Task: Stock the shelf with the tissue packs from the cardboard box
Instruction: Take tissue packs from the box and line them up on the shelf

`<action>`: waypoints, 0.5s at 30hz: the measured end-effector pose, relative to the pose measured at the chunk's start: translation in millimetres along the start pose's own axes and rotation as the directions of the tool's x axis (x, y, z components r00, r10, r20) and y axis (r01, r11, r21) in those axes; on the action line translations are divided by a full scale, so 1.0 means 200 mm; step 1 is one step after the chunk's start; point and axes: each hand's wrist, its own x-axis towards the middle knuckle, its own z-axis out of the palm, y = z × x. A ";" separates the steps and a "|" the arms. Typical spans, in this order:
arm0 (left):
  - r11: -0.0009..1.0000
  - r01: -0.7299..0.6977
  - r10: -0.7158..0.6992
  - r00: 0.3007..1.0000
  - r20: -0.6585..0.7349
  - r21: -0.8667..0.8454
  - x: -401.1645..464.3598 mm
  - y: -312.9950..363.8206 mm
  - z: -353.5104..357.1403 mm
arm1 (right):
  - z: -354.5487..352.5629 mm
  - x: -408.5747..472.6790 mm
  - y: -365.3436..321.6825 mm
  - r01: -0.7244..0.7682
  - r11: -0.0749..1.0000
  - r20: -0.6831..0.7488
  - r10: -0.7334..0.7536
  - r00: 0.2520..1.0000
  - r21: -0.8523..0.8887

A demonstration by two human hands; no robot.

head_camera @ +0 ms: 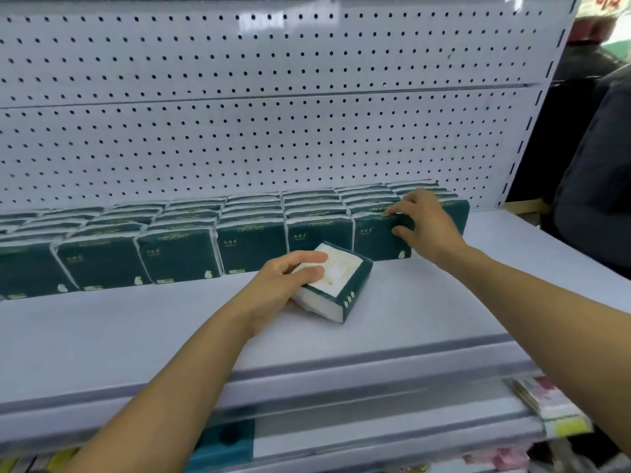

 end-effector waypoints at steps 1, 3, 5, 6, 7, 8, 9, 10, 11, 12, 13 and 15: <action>0.999 0.011 -0.011 1.000 -0.009 -0.043 -0.01 0.01 0.02 | -0.01 -0.01 -0.01 0.006 1.000 0.008 -0.006 1.000 -0.020; 0.991 0.035 -0.041 0.998 -0.039 -0.126 -0.02 0.02 0.05 | -0.04 -0.03 -0.02 0.059 0.995 -0.050 -0.063 0.997 -0.083; 0.976 0.059 -0.074 0.995 -0.067 -0.208 -0.03 0.04 0.07 | -0.08 -0.08 -0.03 0.217 0.969 -0.116 -0.230 0.966 -0.119; 0.963 0.063 -0.087 0.993 -0.080 -0.263 -0.04 0.04 0.09 | -0.11 -0.11 -0.05 0.327 0.938 -0.079 -0.337 0.938 -0.116; 0.943 0.066 -0.101 0.991 -0.090 -0.326 -0.04 0.05 0.11 | -0.13 -0.15 -0.07 0.430 0.897 0.008 -0.431 0.902 -0.105; 0.919 0.071 -0.118 0.988 -0.096 -0.388 -0.05 0.06 0.13 | -0.14 -0.18 -0.09 0.513 0.854 0.111 -0.504 0.857 -0.089; 0.893 0.080 -0.134 0.987 -0.093 -0.443 -0.05 0.07 0.14 | -0.14 -0.22 -0.12 0.567 0.822 0.192 -0.548 0.814 -0.058; 0.870 0.094 -0.147 0.987 -0.073 -0.484 -0.06 0.08 0.16 | -0.14 -0.25 -0.14 0.587 0.810 0.220 -0.574 0.789 0.007; 0.855 0.110 -0.150 0.988 -0.038 -0.507 -0.06 0.09 0.17 | -0.13 -0.28 -0.15 0.562 0.819 0.199 -0.573 0.795 0.113; 0.848 0.123 -0.144 0.990 -0.001 -0.515 -0.06 0.10 0.18 | -0.12 -0.30 -0.16 0.492 0.834 0.155 -0.536 0.830 0.251; 0.853 0.128 -0.135 0.991 0.024 -0.506 -0.07 0.10 0.19 | -0.13 -0.32 -0.17 0.373 0.840 0.130 -0.453 0.882 0.395; 0.889 0.125 -0.125 0.992 0.030 -0.439 -0.08 0.11 0.18 | -0.17 -0.34 -0.19 0.071 0.765 0.176 -0.235 0.956 0.640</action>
